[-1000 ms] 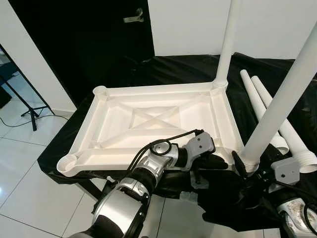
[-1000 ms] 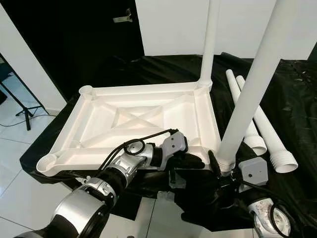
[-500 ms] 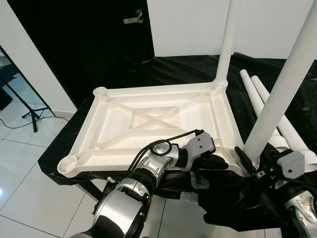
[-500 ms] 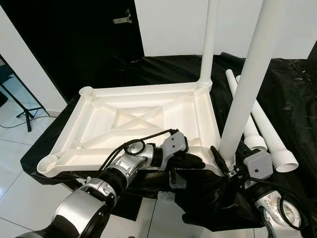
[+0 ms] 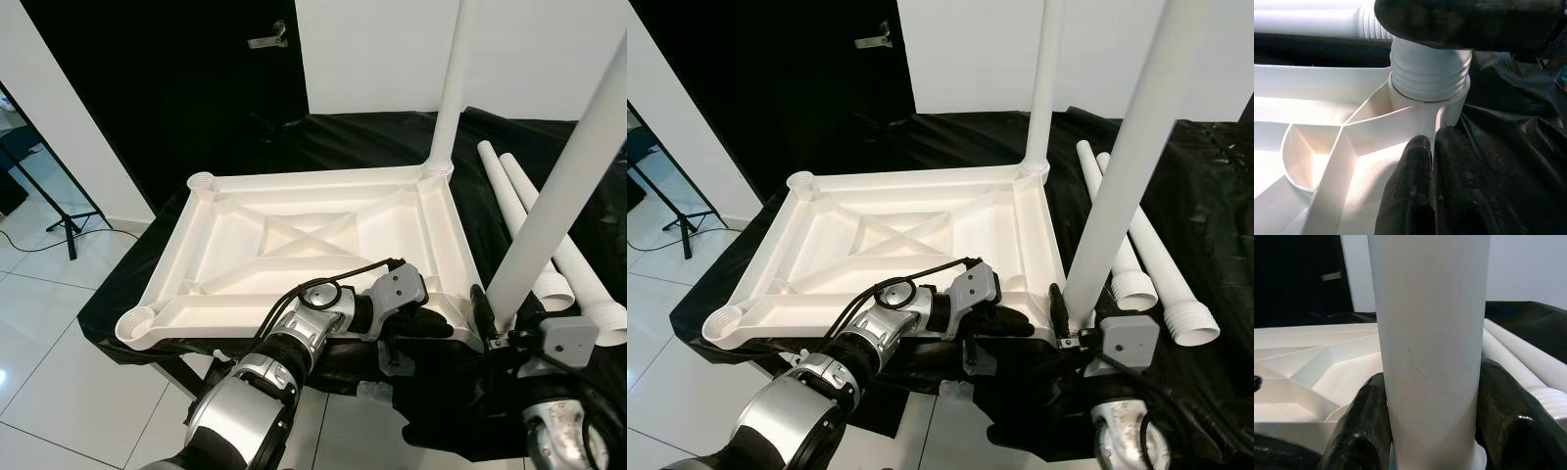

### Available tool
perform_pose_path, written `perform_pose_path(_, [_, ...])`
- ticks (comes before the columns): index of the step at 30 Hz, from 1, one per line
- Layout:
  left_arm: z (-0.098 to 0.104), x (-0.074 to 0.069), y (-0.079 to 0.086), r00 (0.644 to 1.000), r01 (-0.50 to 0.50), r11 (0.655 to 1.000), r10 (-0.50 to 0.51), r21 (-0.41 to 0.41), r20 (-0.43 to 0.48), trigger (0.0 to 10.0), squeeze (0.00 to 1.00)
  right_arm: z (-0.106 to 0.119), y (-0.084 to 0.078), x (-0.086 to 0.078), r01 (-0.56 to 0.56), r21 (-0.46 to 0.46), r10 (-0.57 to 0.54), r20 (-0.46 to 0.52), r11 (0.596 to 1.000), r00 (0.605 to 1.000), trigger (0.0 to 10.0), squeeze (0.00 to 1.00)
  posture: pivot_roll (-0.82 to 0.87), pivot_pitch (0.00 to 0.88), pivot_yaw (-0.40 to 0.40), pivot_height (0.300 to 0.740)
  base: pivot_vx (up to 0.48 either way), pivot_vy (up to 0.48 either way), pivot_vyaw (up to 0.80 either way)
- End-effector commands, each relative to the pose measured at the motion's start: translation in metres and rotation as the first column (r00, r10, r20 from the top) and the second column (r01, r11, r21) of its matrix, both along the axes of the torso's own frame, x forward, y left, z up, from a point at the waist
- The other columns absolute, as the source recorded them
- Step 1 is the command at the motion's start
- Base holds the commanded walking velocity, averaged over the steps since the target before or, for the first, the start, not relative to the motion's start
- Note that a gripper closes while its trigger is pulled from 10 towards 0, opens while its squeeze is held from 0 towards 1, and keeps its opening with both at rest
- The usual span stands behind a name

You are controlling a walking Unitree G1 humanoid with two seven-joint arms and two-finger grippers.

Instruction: Building children table

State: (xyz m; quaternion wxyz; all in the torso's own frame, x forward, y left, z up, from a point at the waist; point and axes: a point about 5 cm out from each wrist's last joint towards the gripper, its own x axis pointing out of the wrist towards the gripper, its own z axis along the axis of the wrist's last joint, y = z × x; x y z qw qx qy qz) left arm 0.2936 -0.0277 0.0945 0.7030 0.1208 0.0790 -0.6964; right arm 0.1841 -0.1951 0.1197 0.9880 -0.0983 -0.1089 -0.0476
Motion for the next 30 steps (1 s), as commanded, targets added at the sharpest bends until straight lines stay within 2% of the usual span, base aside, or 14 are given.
perform_pose_path(1, [-0.042,-0.011,0.014,0.985,-0.125,0.98,0.142,0.157,-0.099,10.0,0.0,-0.006,-0.019,-0.01,0.137,-0.062,-0.139,-0.042,0.989,0.989,0.0,0.0,0.01,0.0,0.092,0.74,0.0,0.0,0.0])
perform_pose_path(7, [-0.04,-0.01,0.013,0.985,-0.126,0.98,0.141,0.154,-0.095,10.0,0.0,-0.004,-0.024,-0.012,0.211,-0.045,-0.213,-0.038,0.976,0.976,0.0,0.0,0.01,0.0,0.091,0.74,0.0,0.0,0.0])
perform_pose_path(8, [-0.04,-0.01,0.012,0.985,-0.126,0.98,0.142,0.153,-0.095,10.0,0.0,-0.006,-0.021,-0.011,0.188,-0.035,-0.19,-0.054,0.981,0.98,5.0,0.0,0.02,0.0,0.087,0.74,0.0,0.0,0.0])
perform_pose_path(9, [-0.04,-0.01,0.012,0.985,-0.126,0.98,0.142,0.153,-0.095,10.0,0.0,-0.006,-0.021,-0.011,0.188,-0.035,-0.19,-0.054,0.981,0.98,5.0,0.0,0.02,0.0,0.087,0.74,0.0,0.0,0.0])
perform_pose_path(10, [-0.041,-0.01,0.012,0.985,-0.127,0.98,0.142,0.153,-0.096,10.0,0.0,-0.007,-0.019,-0.009,0.169,-0.032,-0.17,-0.061,0.985,0.983,10.0,0.0,0.02,0.0,0.087,0.74,0.0,0.0,0.0])
perform_pose_path(13, [-0.041,-0.011,0.013,0.985,-0.128,0.98,0.143,0.152,-0.097,10.0,0.0,-0.007,-0.018,-0.008,0.143,-0.034,-0.145,-0.061,0.989,0.988,10.0,0.0,0.01,0.0,0.086,0.74,0.0,0.0,0.0])
perform_pose_path(14, [-0.041,-0.011,0.013,0.985,-0.13,0.98,0.145,0.154,-0.097,10.0,0.0,-0.008,-0.015,-0.006,0.1,-0.021,-0.101,-0.066,0.995,0.993,10.0,1.0,0.01,0.0,0.085,0.74,0.0,0.0,0.0])
perform_pose_path(17, [-0.042,-0.011,0.013,0.984,-0.132,0.979,0.148,0.154,-0.099,10.0,0.0,-0.01,-0.011,0.008,-0.057,-0.002,0.056,-0.095,0.998,0.994,10.0,1.0,0.01,0.0,0.086,0.74,0.0,0.0,0.0])
perform_pose_path(18, [-0.042,-0.011,0.013,0.984,-0.132,0.979,0.148,0.154,-0.099,10.0,0.0,-0.01,-0.011,0.008,-0.057,-0.002,0.056,-0.095,0.998,0.994,10.0,1.0,0.01,0.0,0.086,0.74,0.0,0.0,0.0])
perform_pose_path(19, [-0.042,-0.011,0.013,0.984,-0.132,0.979,0.148,0.153,-0.099,10.0,0.0,-0.01,-0.011,0.013,-0.095,-0.001,0.094,-0.106,0.996,0.99,10.0,0.04,0.01,0.0,0.085,0.74,0.0,0.0,0.0])
perform_pose_path(23, [-0.04,-0.011,0.011,0.984,-0.131,0.98,0.146,0.15,-0.097,10.0,0.0,-0.007,-0.012,0.021,-0.21,-0.038,0.204,-0.125,0.977,0.971,10.0,0.0,0.0,0.0,0.084,0.74,0.0,0.0,0.0])
perform_pose_path(27, [-0.039,-0.01,0.01,0.984,-0.134,0.98,0.149,0.146,-0.094,10.0,0.0,-0.005,-0.016,0.027,-0.444,-0.117,0.416,-0.205,0.888,0.886,10.0,0.0,0.01,0.0,0.081,0.74,0.0,0.0,0.0])
perform_pose_path(28, [-0.039,-0.01,0.01,0.984,-0.134,0.98,0.149,0.146,-0.094,10.0,0.0,-0.005,-0.016,0.027,-0.444,-0.117,0.416,-0.205,0.888,0.886,10.0,0.0,0.01,0.0,0.081,0.74,0.0,0.0,0.0])
perform_pose_path(30, [-0.039,-0.01,0.01,0.984,-0.136,0.98,0.15,0.146,-0.095,10.0,0.0,-0.006,-0.016,0.028,-0.524,-0.14,0.483,-0.248,0.84,0.84,10.0,0.0,0.01,0.0,0.078,0.74,0.0,0.0,0.0])
